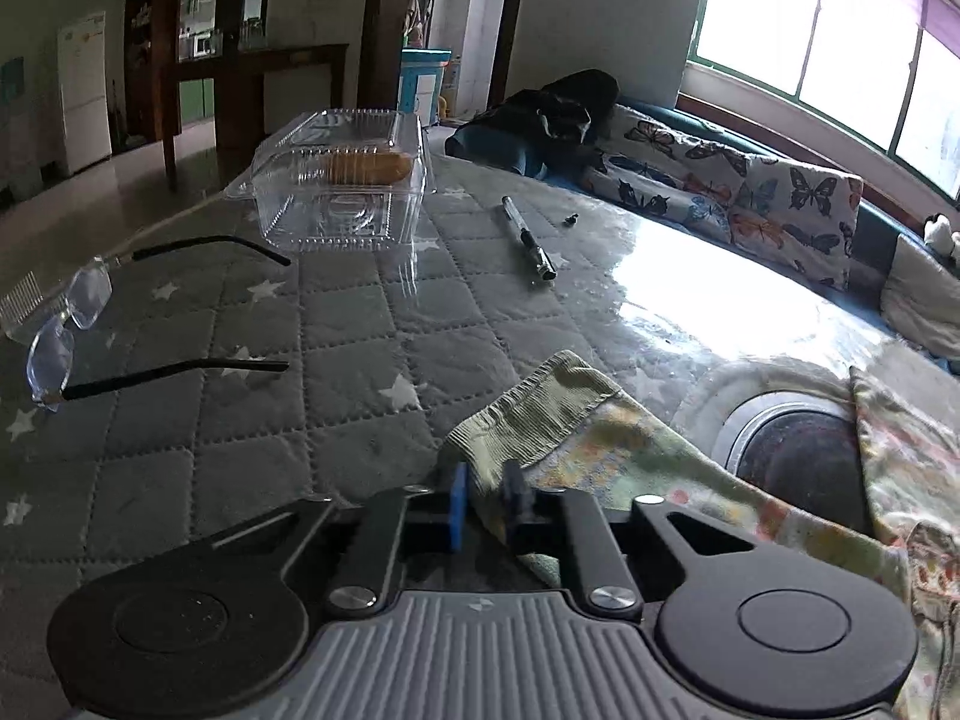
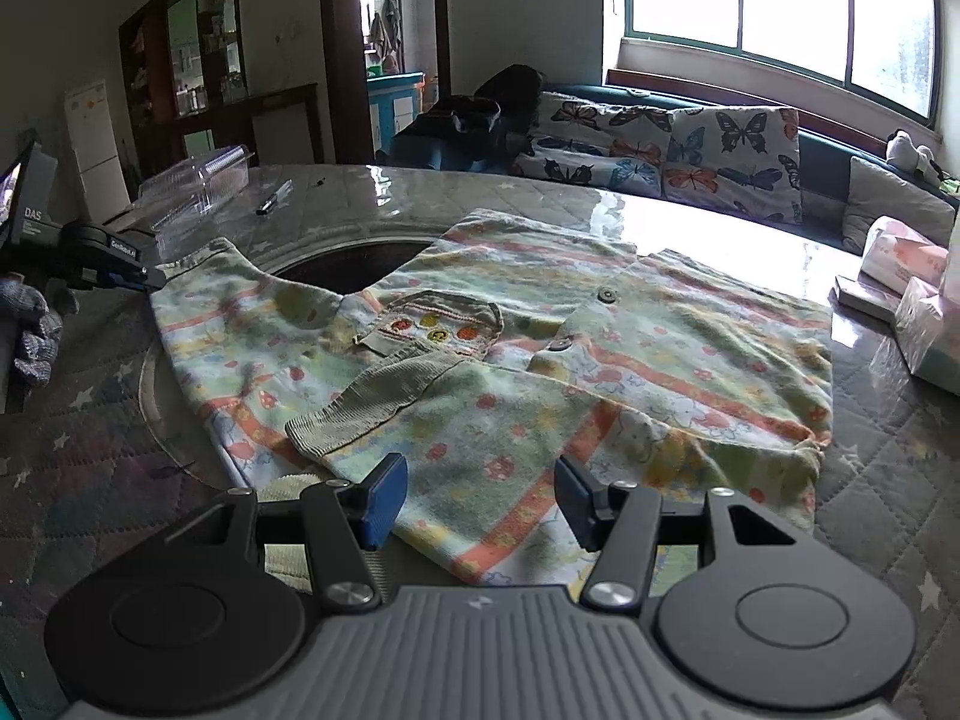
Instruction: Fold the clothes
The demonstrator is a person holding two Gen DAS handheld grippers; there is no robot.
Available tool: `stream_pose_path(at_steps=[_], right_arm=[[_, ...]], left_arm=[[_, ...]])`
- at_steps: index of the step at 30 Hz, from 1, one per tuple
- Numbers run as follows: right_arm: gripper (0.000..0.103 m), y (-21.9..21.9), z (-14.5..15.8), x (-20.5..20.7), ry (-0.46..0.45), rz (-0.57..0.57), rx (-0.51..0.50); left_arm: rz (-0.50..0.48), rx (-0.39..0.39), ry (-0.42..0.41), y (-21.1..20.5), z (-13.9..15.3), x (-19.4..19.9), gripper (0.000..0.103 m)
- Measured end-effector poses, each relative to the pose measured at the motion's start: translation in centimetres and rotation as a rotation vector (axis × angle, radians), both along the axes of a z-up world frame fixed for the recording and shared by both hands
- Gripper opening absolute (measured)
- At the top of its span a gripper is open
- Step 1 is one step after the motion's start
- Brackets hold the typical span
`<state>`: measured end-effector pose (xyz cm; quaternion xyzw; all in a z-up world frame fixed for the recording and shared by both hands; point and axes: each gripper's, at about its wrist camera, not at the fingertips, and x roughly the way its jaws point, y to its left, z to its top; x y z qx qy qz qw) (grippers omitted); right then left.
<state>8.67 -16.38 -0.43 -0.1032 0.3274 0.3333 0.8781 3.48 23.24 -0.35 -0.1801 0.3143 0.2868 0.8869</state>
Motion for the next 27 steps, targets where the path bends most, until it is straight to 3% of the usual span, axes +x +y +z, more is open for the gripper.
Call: stream_pose_path(at_steps=[4, 7, 13, 18, 22, 27], right_arm=[[0.055, -0.7, 0.5, -0.2, -0.006, -0.018, 0.021], [0.056, -1.2, 0.8, -0.1, -0.007, -0.034, 0.038], [0.055, -2.8, 1.4, 0.1, -0.011, -0.092, 0.070], [0.055, -5.2, 2.0, 0.1, -0.027, -0.166, 0.087], [0.054, -7.5, 2.3, 0.2, -0.032, -0.241, 0.100], [0.054, -10.0, 2.7, 0.7, -0.011, -0.318, 0.138]], left_arm=[[-0.052, -0.026, -0.056, -1.5, 1.6, -0.5, 0.005], [-0.152, -0.054, -0.122, -4.4, 3.8, -0.7, 0.005], [-0.438, -0.103, -0.216, -12.7, 7.4, 0.3, 0.005], [-0.653, -0.169, -0.259, -18.9, 8.5, 2.1, 0.004], [-0.777, -0.218, -0.236, -23.3, 7.6, 3.3, 0.004], [-0.898, -0.238, -0.124, -26.8, 4.7, 3.6, 0.005]])
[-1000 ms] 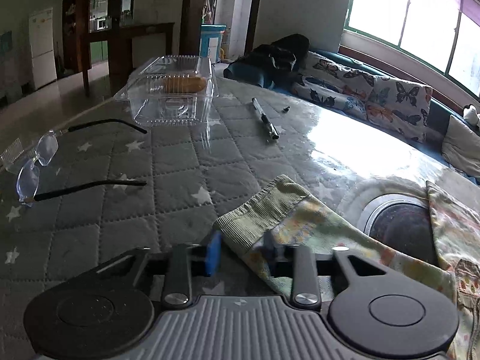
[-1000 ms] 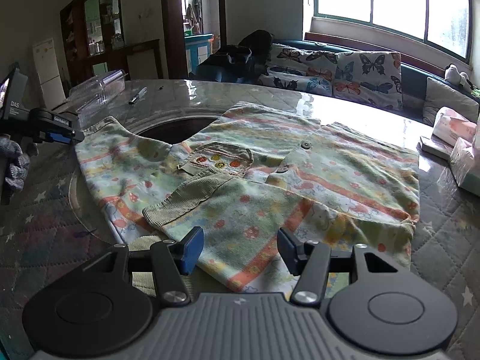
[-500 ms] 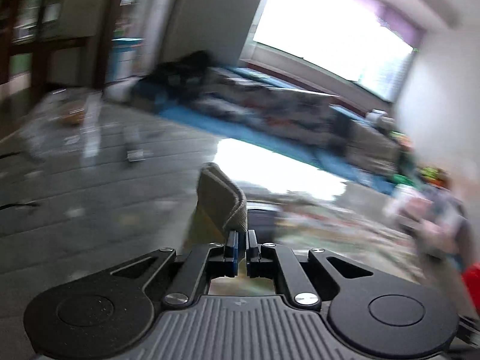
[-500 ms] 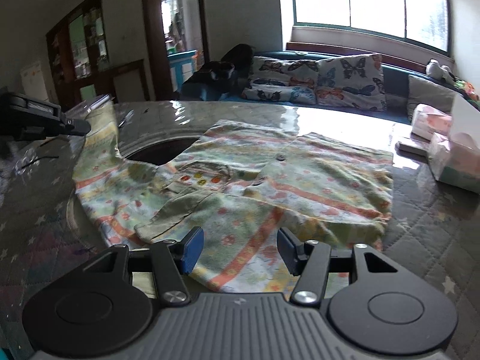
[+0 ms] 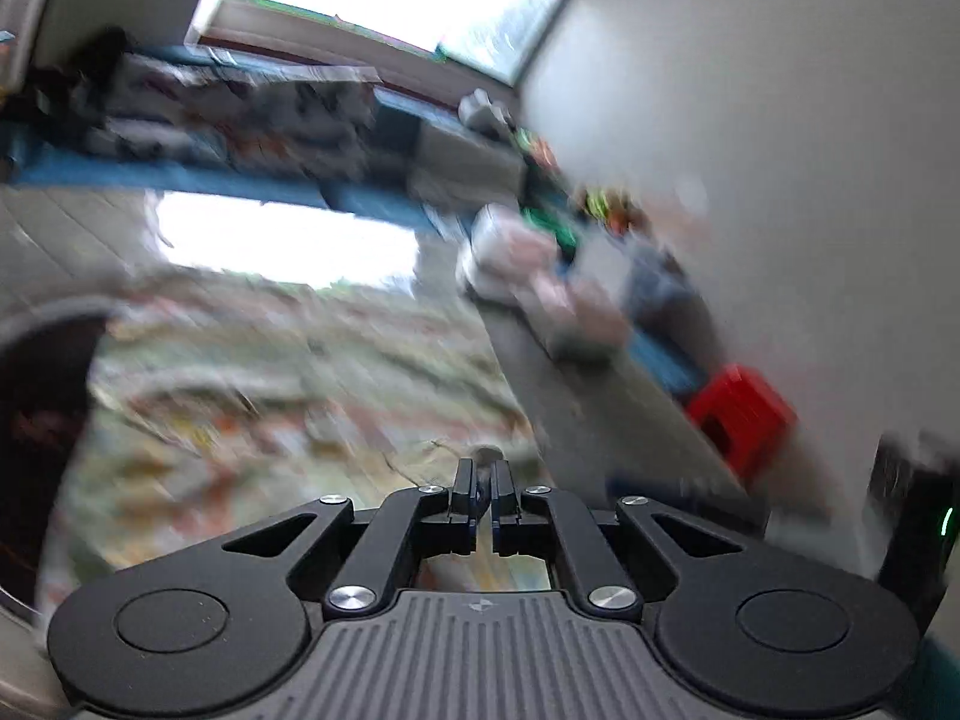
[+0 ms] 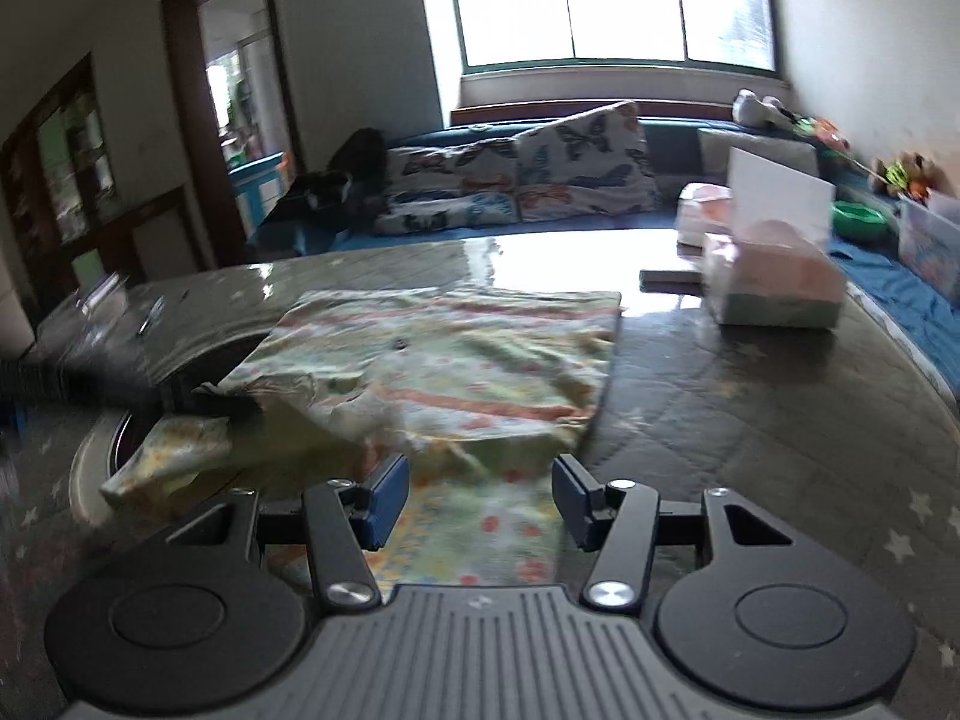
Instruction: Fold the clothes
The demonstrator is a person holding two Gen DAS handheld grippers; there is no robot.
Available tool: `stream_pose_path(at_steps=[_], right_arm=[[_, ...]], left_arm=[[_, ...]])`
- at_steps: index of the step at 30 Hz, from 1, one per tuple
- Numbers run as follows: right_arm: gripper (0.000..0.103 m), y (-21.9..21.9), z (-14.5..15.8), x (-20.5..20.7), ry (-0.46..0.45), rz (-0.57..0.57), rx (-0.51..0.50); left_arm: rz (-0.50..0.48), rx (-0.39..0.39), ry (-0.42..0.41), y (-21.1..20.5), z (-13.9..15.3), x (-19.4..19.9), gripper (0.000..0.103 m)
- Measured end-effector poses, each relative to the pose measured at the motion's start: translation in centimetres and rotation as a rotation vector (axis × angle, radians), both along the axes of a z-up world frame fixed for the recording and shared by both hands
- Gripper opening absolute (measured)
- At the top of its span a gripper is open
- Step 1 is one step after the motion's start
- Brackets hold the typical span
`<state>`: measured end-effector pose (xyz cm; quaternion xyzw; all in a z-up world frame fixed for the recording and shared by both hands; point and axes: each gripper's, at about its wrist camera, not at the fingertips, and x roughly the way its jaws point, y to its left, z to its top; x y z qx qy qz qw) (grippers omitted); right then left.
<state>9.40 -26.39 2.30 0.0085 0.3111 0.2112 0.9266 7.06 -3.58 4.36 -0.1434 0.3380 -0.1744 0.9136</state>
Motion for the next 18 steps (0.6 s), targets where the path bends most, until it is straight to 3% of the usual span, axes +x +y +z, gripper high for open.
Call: stream_pose_path(at_steps=[3, 5, 7, 8, 18], right_arm=[[0.051, -0.3, 0.0, 0.4, 0.022, -0.004, 0.027], [0.047, 0.1, -0.1, 0.6, 0.040, 0.017, 0.046], [0.042, 1.0, -0.5, 0.9, 0.059, 0.049, 0.057], [0.040, 1.5, -0.7, 1.0, 0.068, 0.065, 0.060], [0.028, 6.1, -3.6, 2.6, 0.157, 0.135, 0.042]], left_arm=[[-0.072, 0.020, 0.050, -1.8, -1.6, 0.1, 0.009], [-0.089, 0.032, 0.065, -1.7, -2.1, -0.3, 0.016], [-0.081, 0.051, 0.056, -1.0, -2.0, -0.9, 0.035], [-0.069, 0.062, 0.046, -0.4, -1.9, -1.3, 0.039], [0.231, 0.130, 0.031, 8.9, -1.3, -2.0, 0.040]])
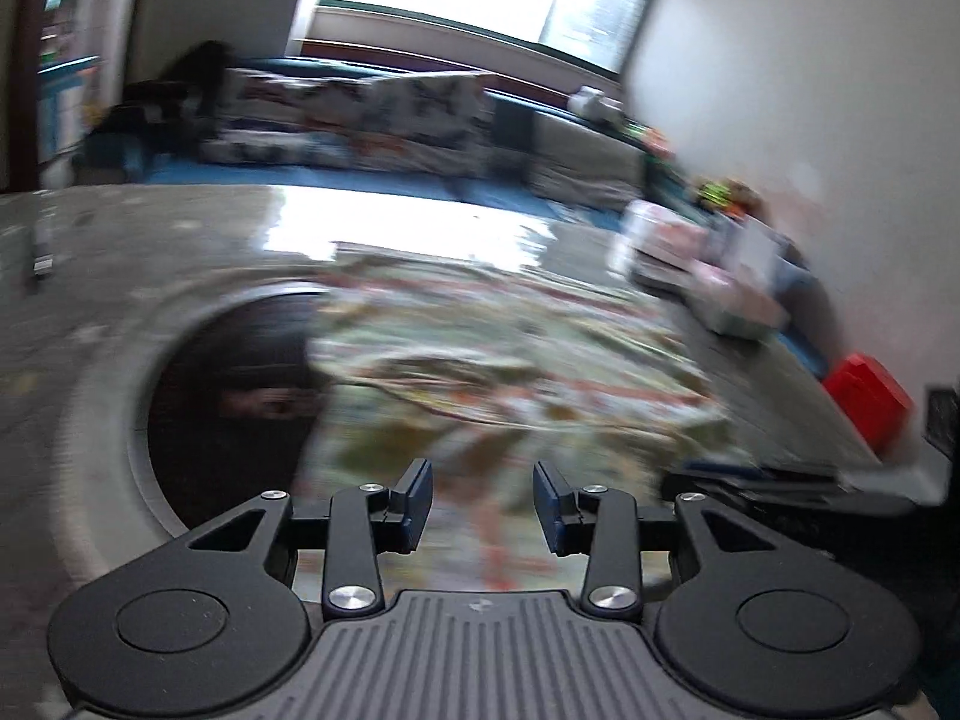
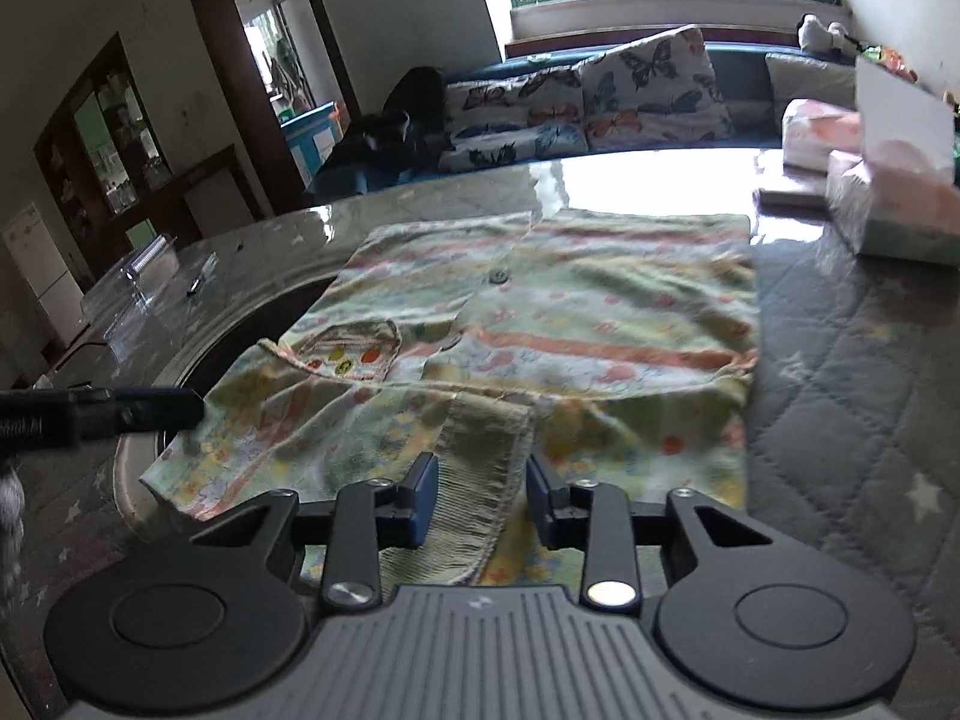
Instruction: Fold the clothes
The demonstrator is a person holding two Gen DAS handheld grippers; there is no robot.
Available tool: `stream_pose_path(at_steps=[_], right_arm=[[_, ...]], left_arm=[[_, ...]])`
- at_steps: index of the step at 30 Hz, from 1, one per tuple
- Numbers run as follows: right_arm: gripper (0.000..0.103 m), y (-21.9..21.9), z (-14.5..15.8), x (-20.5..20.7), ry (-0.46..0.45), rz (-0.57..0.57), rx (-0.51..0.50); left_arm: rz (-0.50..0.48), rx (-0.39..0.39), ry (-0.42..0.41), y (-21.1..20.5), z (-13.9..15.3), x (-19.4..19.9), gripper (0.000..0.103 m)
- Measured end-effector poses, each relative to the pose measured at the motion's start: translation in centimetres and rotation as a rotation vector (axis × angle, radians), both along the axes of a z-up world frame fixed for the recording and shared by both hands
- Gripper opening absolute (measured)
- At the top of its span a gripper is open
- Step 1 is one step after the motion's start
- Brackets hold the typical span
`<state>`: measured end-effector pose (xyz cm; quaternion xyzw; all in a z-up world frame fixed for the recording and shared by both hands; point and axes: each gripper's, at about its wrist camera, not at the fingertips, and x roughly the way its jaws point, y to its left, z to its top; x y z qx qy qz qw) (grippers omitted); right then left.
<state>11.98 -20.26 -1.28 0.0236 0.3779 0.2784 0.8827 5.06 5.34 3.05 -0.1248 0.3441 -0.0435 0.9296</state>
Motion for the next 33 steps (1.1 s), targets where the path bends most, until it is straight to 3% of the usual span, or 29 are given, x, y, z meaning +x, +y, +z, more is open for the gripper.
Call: stream_pose_path(at_steps=[3, 4, 9, 14, 21, 23, 27, 30, 33], right_arm=[[0.016, 0.2, -0.1, -0.2, -0.005, -0.003, -0.011], [0.005, 0.1, 0.1, -0.3, -0.010, -0.012, -0.011], [0.001, -1.0, 2.2, -0.6, -0.071, -0.043, 0.007], [0.001, -0.9, 1.6, -0.4, -0.043, -0.049, 0.014], [0.016, -0.9, 0.8, 0.0, -0.005, -0.057, 0.024], [0.031, -0.9, 0.6, 0.1, 0.006, -0.059, 0.027], [0.030, -0.9, 0.7, 0.2, -0.006, -0.073, 0.010], [0.006, -0.8, 0.9, 0.2, -0.020, -0.085, -0.006], [0.003, -0.8, 1.1, 0.2, -0.035, -0.097, -0.022]], left_arm=[[0.065, 0.018, 0.008, 1.9, -0.3, -0.2, 0.040], [0.082, 0.025, 0.012, 2.4, -0.4, -0.2, 0.040], [0.107, 0.042, 0.016, 3.1, -0.5, 0.0, 0.040], [0.100, 0.053, 0.013, 2.7, -0.7, 0.8, 0.040], [0.088, 0.059, 0.011, 2.2, -0.6, 1.3, 0.040], [0.087, 0.060, 0.012, 2.2, -0.6, 1.3, 0.040], [0.086, 0.062, 0.015, 2.1, -0.7, 1.3, 0.040], [0.086, 0.064, 0.017, 2.2, -0.7, 1.3, 0.040], [0.086, 0.069, 0.018, 2.2, -0.6, 1.4, 0.040]])
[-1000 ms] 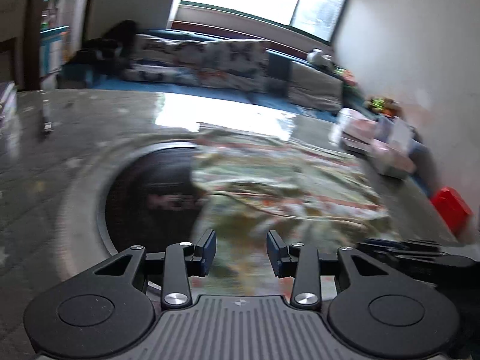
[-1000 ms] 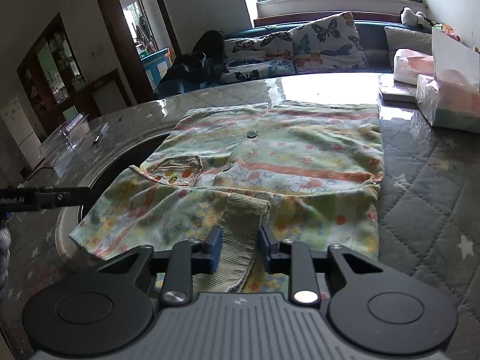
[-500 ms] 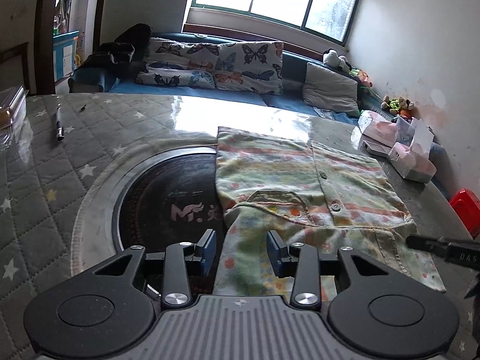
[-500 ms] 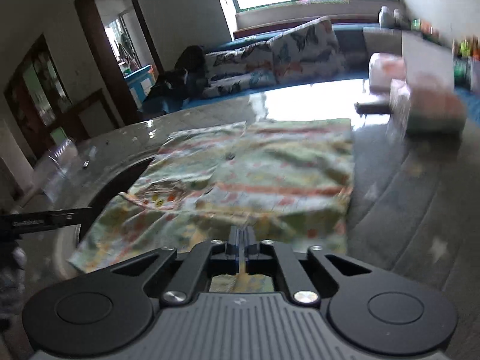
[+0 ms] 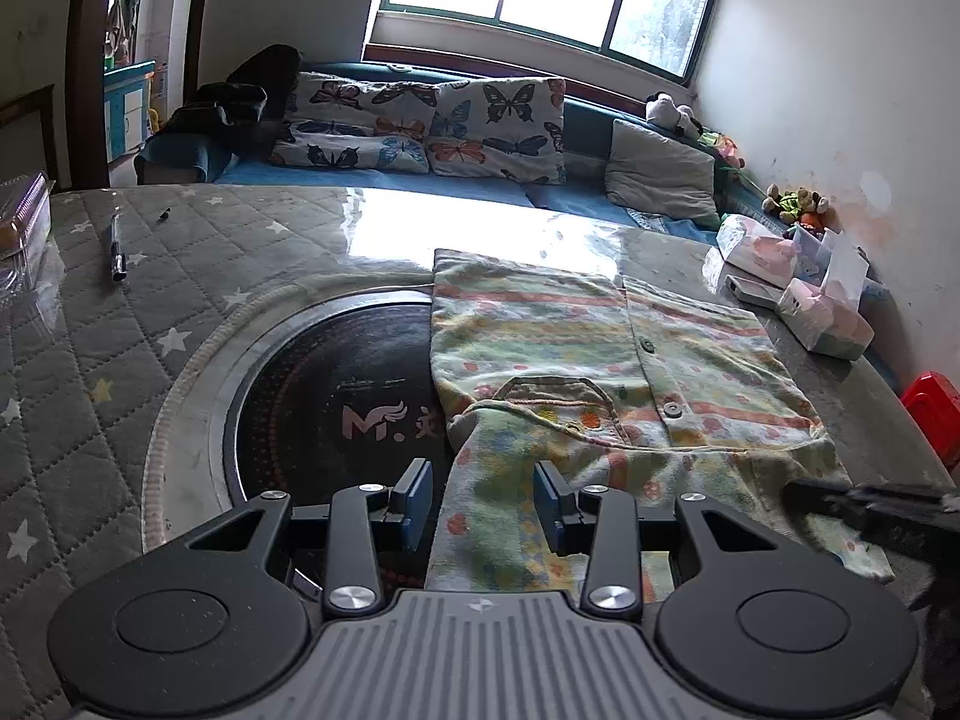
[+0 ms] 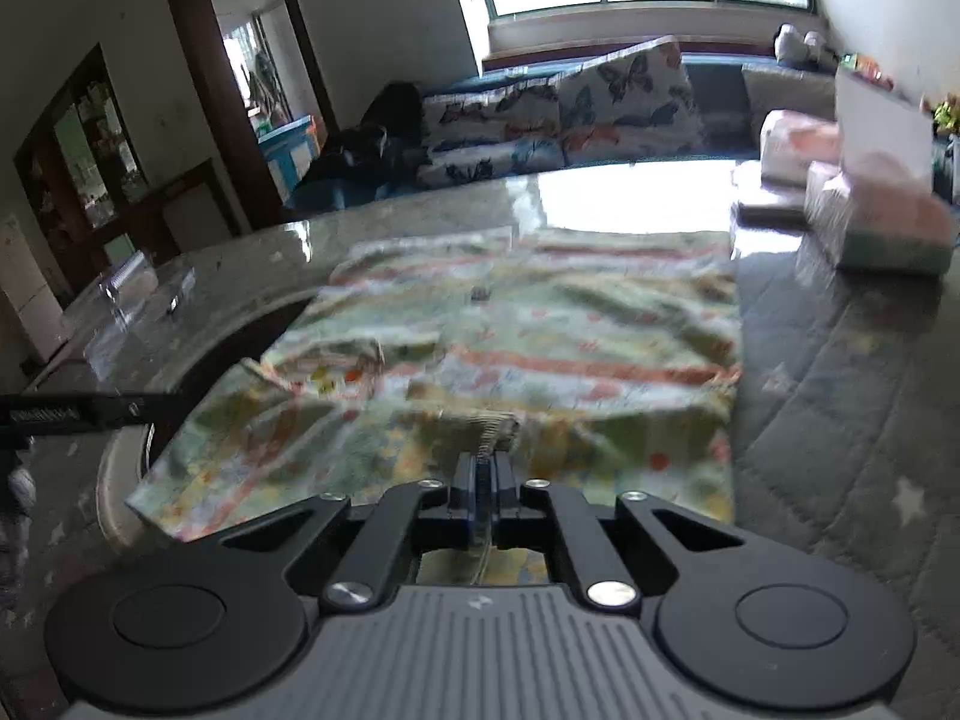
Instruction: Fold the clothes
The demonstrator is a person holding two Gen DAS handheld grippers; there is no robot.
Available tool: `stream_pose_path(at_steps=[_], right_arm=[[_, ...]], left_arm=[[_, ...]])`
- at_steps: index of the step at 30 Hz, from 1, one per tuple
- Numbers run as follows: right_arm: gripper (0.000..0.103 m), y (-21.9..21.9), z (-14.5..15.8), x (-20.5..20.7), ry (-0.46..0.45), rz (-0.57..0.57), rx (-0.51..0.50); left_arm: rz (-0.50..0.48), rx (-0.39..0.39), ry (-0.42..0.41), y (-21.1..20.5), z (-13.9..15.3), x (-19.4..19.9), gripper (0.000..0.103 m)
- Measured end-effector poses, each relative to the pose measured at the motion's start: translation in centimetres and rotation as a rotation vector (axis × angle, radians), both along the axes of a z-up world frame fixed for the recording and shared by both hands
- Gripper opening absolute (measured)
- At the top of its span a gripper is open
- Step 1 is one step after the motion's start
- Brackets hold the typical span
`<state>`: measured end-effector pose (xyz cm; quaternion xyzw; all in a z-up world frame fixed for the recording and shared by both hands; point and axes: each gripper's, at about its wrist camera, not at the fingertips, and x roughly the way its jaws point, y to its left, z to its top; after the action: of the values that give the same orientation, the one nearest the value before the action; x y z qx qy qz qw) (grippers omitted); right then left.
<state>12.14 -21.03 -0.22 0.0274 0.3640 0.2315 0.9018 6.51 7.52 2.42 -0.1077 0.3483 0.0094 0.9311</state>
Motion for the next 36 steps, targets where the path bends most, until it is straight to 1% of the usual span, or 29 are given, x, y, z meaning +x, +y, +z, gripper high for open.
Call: stream_pose_path(at_steps=[7, 9, 11, 14, 16, 18, 20, 22, 25, 26, 30, 32, 36], right_arm=[[0.002, 0.1, 0.4, 0.0, -0.032, -0.028, -0.039], [0.003, 0.1, 0.5, 0.0, -0.041, -0.036, -0.050], [0.004, 0.2, 0.6, 0.0, -0.050, -0.045, -0.061], [0.007, 0.0, 0.8, -0.2, -0.066, -0.049, -0.059], [0.007, 0.2, 1.2, -0.4, -0.091, -0.016, -0.050], [0.007, 0.6, 1.2, -0.5, -0.095, 0.020, -0.044], [0.010, 1.3, 0.7, -0.4, -0.084, 0.061, -0.048], [0.010, 1.7, 0.1, -0.3, -0.067, 0.079, -0.055], [0.016, 1.9, -0.8, 0.0, -0.026, 0.103, -0.078], [0.016, 1.8, -0.9, -0.2, -0.026, 0.110, -0.088], [0.019, 1.3, 0.0, -1.4, -0.047, 0.161, -0.105], [0.022, 1.2, 0.0, -1.9, -0.047, 0.192, -0.125], [0.023, 0.8, 0.2, -2.9, -0.057, 0.219, -0.149]], left_arm=[[-0.008, 0.009, 0.001, -0.5, -0.2, 0.8, 0.040], [-0.014, 0.017, 0.001, -0.7, -0.4, 1.0, 0.038], [-0.014, 0.030, 0.001, -0.9, -0.4, 1.4, 0.038], [-0.021, 0.029, -0.009, -1.1, -0.2, 1.8, 0.037], [-0.030, 0.030, -0.023, -1.2, -0.1, 2.1, 0.030], [-0.038, 0.032, -0.029, -1.4, -0.3, 2.5, 0.030], [-0.040, 0.041, -0.019, -1.6, -0.9, 3.0, 0.030], [-0.032, 0.044, 0.008, -1.4, -1.8, 3.5, 0.027], [-0.024, 0.059, 0.042, -1.2, -3.0, 3.9, 0.028], [-0.024, 0.065, 0.045, -1.1, -3.3, 3.9, 0.028], [-0.041, 0.077, 0.034, -1.3, -3.0, 2.9, 0.028], [-0.054, 0.079, 0.028, -1.5, -2.6, 2.4, 0.028], [-0.101, 0.085, 0.017, -2.4, -1.5, 0.7, 0.030]])
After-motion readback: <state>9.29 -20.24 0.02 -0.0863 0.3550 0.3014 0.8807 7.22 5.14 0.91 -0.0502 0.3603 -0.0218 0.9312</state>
